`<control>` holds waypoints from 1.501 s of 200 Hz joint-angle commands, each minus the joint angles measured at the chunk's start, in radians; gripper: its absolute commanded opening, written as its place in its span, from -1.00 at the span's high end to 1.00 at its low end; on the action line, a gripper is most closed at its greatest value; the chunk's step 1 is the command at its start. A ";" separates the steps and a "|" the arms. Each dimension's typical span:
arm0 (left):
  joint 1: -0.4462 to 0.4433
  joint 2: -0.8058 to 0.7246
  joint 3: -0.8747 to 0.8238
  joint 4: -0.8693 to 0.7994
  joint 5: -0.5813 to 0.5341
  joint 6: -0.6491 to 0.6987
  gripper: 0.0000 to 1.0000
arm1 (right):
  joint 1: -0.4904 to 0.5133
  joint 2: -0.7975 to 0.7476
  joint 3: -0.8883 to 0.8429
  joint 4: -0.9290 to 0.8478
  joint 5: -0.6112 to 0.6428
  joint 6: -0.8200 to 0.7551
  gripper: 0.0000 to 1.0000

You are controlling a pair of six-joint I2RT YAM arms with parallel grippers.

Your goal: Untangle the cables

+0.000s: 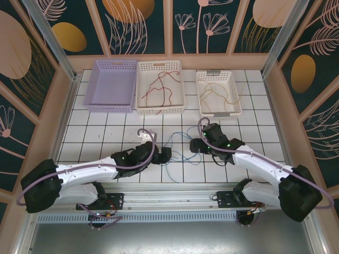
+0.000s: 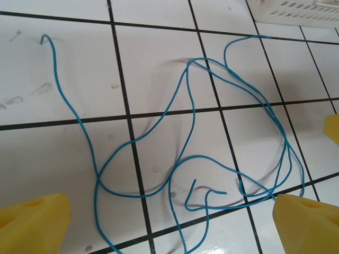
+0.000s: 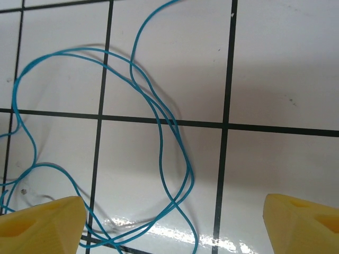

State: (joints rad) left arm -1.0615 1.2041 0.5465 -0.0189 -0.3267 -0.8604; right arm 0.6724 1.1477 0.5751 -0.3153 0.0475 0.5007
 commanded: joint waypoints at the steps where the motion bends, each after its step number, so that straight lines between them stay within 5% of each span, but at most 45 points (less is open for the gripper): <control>1: -0.005 -0.043 -0.021 0.007 -0.038 -0.027 -0.95 | 0.020 0.049 -0.011 0.055 -0.002 0.000 -0.72; 81: -0.006 -0.101 -0.055 -0.029 -0.069 -0.027 -0.95 | 0.073 0.251 0.038 0.099 0.058 -0.007 -0.34; 190: -0.006 -0.138 -0.069 -0.051 -0.094 -0.020 -0.95 | 0.075 0.268 0.058 0.112 0.033 -0.031 1.00; 256: -0.006 -0.137 -0.075 -0.024 -0.078 -0.016 -0.96 | 0.073 0.043 0.132 0.104 -0.028 -0.069 1.00; 300: -0.006 -0.143 -0.085 0.076 -0.014 -0.012 -0.97 | 0.073 -0.098 0.161 0.143 -0.196 -0.112 1.00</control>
State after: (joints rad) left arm -1.0618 1.0794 0.4763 -0.0334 -0.3855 -0.8700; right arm 0.7395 1.1107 0.7120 -0.2096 -0.0364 0.4290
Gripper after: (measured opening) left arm 0.981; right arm 0.053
